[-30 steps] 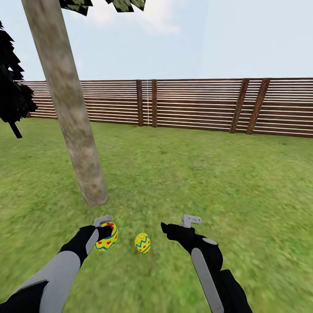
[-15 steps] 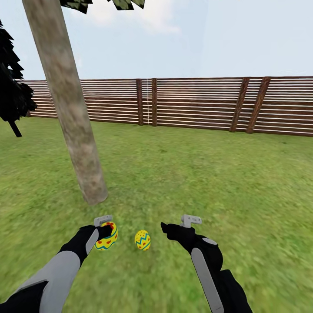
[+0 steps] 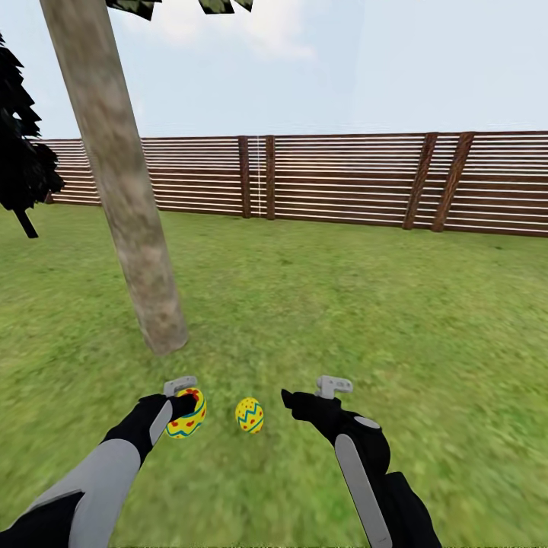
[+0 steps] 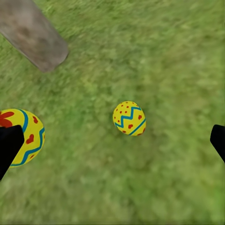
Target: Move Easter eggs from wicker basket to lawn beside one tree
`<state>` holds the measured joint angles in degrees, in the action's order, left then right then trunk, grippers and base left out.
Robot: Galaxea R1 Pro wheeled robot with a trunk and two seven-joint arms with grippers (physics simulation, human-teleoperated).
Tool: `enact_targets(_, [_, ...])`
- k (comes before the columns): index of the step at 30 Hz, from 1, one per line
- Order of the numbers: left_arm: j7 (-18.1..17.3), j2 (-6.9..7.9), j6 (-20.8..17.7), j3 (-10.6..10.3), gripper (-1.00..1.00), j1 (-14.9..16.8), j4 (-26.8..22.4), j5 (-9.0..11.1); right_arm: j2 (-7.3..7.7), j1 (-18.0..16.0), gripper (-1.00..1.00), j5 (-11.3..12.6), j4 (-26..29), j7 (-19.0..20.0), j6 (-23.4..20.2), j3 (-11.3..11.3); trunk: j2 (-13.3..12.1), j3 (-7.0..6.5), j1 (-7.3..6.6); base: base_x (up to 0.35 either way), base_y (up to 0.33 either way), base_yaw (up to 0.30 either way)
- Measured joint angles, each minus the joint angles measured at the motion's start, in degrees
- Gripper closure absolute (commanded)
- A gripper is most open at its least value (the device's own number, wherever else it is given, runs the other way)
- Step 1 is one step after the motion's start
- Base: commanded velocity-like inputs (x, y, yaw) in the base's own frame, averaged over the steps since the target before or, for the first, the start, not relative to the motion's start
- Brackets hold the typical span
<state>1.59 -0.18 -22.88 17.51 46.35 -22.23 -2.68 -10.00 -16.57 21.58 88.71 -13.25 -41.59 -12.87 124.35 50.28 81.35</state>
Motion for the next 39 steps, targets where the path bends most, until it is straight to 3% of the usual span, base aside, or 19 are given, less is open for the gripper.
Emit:
enact_targets(15, [-0.49, 0.11, 0.79, 0.18, 1.00, 0.02, 0.00, 0.17, 0.00, 0.35, -1.00, 0.69, 0.24, 1.56, -0.01, 0.37, 6.02, 2.69, 3.30, 0.000, 0.000, 0.000])
enact_targets(17, [-0.59, 0.18, 0.78, 0.17, 1.00, 0.02, 0.00, 0.19, 0.31, 0.55, -1.00, 3.81, 0.39, 8.75, -0.03, 1.56, 6.82, 3.05, 3.73, 0.000, 0.000, 0.000])
enact_targets(18, [-0.64, 0.20, 0.75, 0.17, 1.00, 0.01, 0.00, 0.19, 0.53, 0.66, -1.00, 5.81, 0.47, 13.50, 0.08, 3.18, 7.22, 3.23, 3.95, 0.000, 0.000, 0.000])
enact_targets(20, [-0.68, 0.23, 0.74, 0.16, 1.00, 0.00, 0.00, 0.19, 1.05, 0.75, -1.00, 7.00, 0.47, 20.97, 0.29, 7.10, 8.02, 3.59, 4.39, 0.000, 0.000, 0.000])
enact_targets(22, [-0.75, 0.29, 0.71, 0.14, 1.00, 0.01, 0.00, 0.19, 1.25, 0.77, -1.00, 7.31, 0.46, 23.60, 0.36, 9.44, 8.82, 3.95, 4.83, 0.000, 0.000, 0.000])
enact_targets(29, [-0.80, 0.31, 0.33, 0.29, 1.00, 0.00, 0.14, 0.30, 1.33, 0.78, -1.00, 7.49, 0.46, 24.46, 0.29, 10.51, 11.63, 5.21, 6.37, 0.000, 0.000, 0.000])
enact_targets(35, [-5.47, 0.55, -0.24, 0.36, 1.00, 0.02, 0.26, 0.52, 1.33, 0.78, -1.00, 7.51, 0.46, 24.47, 0.30, 10.45, 14.04, 6.28, 7.69, 0.000, 0.000, 0.000])
enact_targets(39, [-6.31, 0.57, -1.18, 3.14, 1.00, 0.01, 0.26, 0.49, 1.33, 0.78, -1.00, 7.51, 0.45, 24.43, 0.31, 10.43, 15.64, 7.00, 8.57, 0.000, 0.000, 0.000])
